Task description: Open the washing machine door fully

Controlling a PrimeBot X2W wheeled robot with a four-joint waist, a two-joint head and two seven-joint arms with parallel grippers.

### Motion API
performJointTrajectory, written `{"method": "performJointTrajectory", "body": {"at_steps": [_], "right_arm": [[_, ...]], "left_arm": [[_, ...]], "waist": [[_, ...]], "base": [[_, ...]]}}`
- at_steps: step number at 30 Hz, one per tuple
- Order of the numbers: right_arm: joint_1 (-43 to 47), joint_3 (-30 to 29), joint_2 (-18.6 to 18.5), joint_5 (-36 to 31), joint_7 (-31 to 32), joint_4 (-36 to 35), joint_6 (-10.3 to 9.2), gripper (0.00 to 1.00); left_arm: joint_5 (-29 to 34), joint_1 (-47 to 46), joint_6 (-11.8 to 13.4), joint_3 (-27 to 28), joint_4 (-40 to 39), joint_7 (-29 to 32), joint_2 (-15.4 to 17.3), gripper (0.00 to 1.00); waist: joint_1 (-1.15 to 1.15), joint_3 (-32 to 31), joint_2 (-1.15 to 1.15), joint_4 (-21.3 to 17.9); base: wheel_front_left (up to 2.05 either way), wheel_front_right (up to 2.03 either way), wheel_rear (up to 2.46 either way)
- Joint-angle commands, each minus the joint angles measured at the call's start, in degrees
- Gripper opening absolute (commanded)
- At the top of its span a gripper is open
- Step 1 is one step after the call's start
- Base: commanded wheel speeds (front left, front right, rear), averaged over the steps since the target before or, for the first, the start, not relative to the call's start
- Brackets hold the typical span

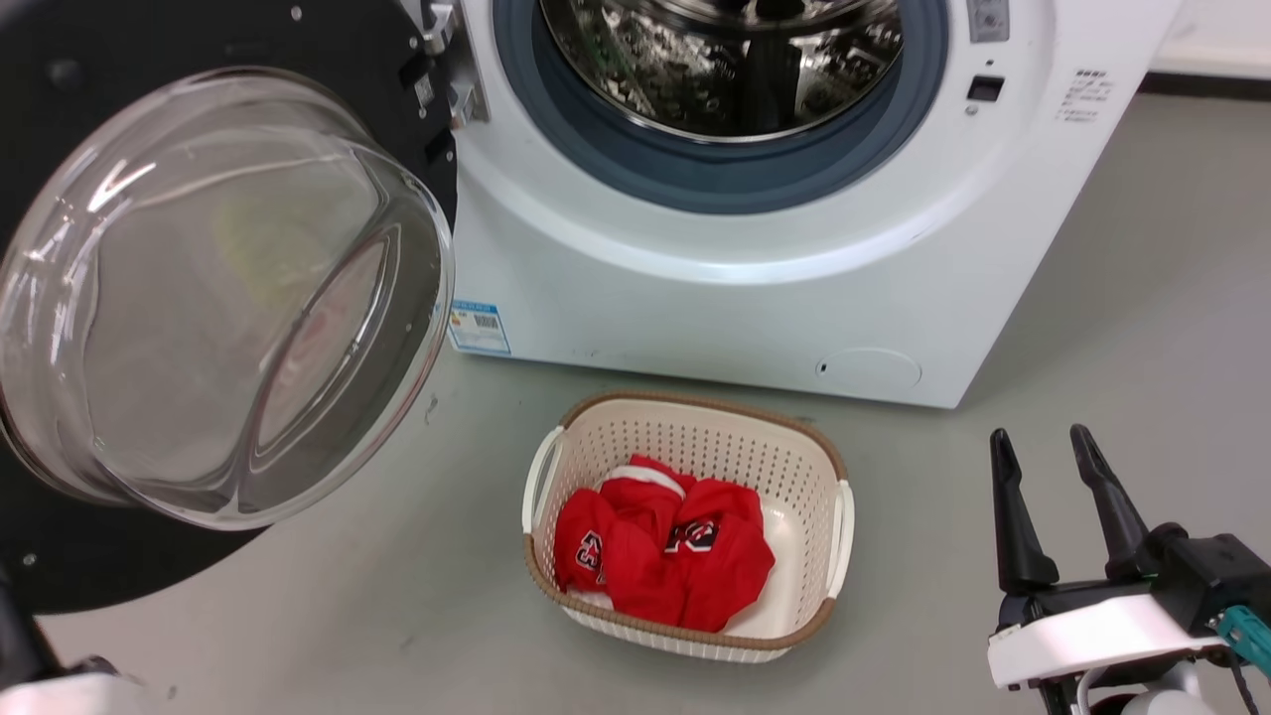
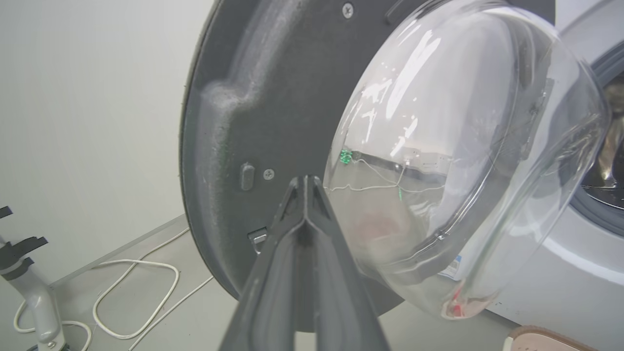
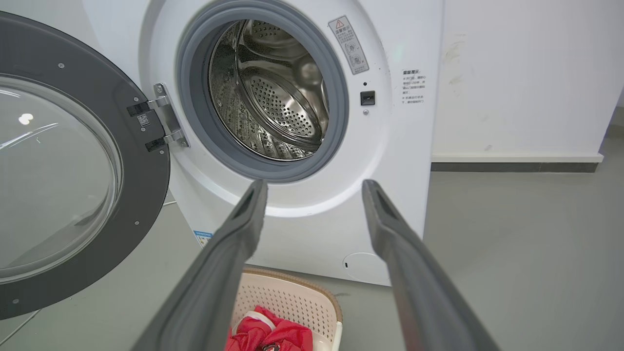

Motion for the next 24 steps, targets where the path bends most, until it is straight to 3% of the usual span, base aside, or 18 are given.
{"method": "performJointTrajectory", "body": {"at_steps": [1,2,3,4,5,14,24], "right_arm": [[0.56,0.11,0.07,0.24,-0.31,0.10,-0.02,1.00],[0.87,0.22,0.07,0.23,-0.28,0.23,-0.02,1.00],[1.19,0.35,0.07,0.16,-0.27,0.26,-0.02,1.00],[1.39,0.37,0.07,0.04,-0.23,0.20,-0.02,1.00],[1.48,0.47,0.07,-0.18,-0.15,0.19,-0.02,1.00],[3.20,0.55,0.06,-1.69,0.74,-0.80,-0.02,1.00],[3.14,-0.22,0.07,-5.67,1.98,-3.26,-0.02,1.00]], "left_arm": [[0.81,1.24,-0.37,-0.64,-1.19,-0.14,-0.75,0.00],[1.14,2.15,-0.63,-1.18,-1.87,-0.14,-1.40,0.00],[1.39,2.92,-0.79,-1.88,-2.58,-0.14,-2.02,0.28],[1.48,3.52,-1.12,-2.64,-3.16,-0.14,-2.49,0.79],[1.75,4.07,-1.31,-3.57,-3.64,-0.14,-2.92,1.00],[4.22,6.10,-0.56,-14.72,-5.77,-0.14,-3.90,1.00],[3.94,0.54,-0.39,-25.15,-5.43,-0.14,-3.89,1.00]], "waist": [[0.00,-1.23,0.00,-0.39],[0.00,-1.73,0.00,-0.54],[0.00,-2.11,0.00,-0.67],[0.00,-2.39,0.00,-0.80],[0.00,-2.70,0.00,-0.94],[0.00,-5.58,0.00,-2.89],[0.00,-6.33,0.00,-7.99]], "base": [[0.00,0.00,0.00],[0.00,0.00,0.00],[0.00,0.00,0.00],[0.00,0.00,0.00],[0.00,0.00,0.00],[0.00,0.00,0.00],[0.00,0.00,0.00]]}}
